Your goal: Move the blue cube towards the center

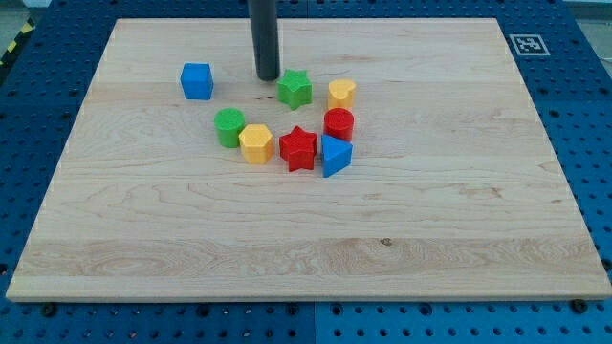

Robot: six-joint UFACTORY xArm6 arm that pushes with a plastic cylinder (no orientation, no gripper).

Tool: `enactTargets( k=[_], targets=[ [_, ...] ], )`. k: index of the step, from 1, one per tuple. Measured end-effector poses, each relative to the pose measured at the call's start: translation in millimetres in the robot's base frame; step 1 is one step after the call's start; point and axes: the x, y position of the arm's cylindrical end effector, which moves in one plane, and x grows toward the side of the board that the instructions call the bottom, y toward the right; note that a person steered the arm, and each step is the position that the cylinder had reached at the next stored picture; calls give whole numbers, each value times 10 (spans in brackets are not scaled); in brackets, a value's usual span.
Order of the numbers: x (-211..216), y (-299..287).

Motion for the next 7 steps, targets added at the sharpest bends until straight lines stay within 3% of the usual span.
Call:
enactTargets(
  k=[1,2,3,5,7],
  targets=[
    [-337,-540],
    [-404,-1393],
    [-317,-1804],
    [173,-1651],
    [217,-1195]
  ],
)
